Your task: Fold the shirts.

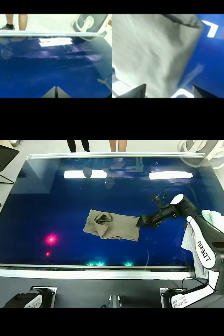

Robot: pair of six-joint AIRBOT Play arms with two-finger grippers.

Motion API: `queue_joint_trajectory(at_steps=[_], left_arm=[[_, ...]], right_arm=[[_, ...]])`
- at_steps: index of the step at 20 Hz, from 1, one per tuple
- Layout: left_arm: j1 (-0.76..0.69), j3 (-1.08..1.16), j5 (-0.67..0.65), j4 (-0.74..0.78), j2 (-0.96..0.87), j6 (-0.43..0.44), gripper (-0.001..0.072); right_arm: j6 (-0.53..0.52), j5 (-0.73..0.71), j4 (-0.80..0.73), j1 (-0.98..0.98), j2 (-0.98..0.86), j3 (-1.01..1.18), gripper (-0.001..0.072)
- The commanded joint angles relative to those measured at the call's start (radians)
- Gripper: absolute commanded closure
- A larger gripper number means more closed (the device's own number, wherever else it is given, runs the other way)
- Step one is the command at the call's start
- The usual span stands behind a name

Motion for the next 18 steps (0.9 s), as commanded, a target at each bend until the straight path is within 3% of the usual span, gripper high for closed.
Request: queue_joint_trajectory(at_steps=[1, 3, 4, 6, 7, 9, 13, 18], left_arm=[[0.001, 0.0, 0.0, 0.001, -0.001, 0.0, 0.0685], [0.001, 0.0, 0.0, 0.001, -0.001, 0.0, 0.0685], [0.001, 0.0, 0.0, 0.001, -0.001, 0.0, 0.0686], [0.001, 0.0, 0.0, 0.001, -0.001, 0.001, 0.0686], [0.001, 0.0, 0.0, 0.001, -0.001, 0.0, 0.0685], [0.001, 0.0, 0.002, 0.001, -0.002, 0.001, 0.0686], [0.001, 0.0, 0.004, 0.001, -0.002, 0.002, 0.0685], [-0.002, 0.0, 0.004, 0.0, -0.001, 0.017, 0.0685]], right_arm=[[-0.026, -0.11, 0.138, 0.042, -0.047, -0.082, 0.0078], [-0.032, -0.139, 0.196, 0.073, -0.072, -0.082, 0.0084], [-0.039, -0.141, 0.223, 0.085, -0.078, -0.082, 0.0144], [-0.106, -0.122, 0.303, 0.088, -0.076, -0.072, 0.0637], [-0.161, -0.088, 0.357, 0.077, -0.068, -0.05, 0.069], [-0.182, 0.016, 0.386, 0.04, -0.046, 0.054, 0.0693], [-0.033, 0.273, 0.329, -0.066, -0.031, 0.411, 0.0693], [0.098, 0.463, 0.173, -0.256, -0.031, 0.723, 0.0693]])
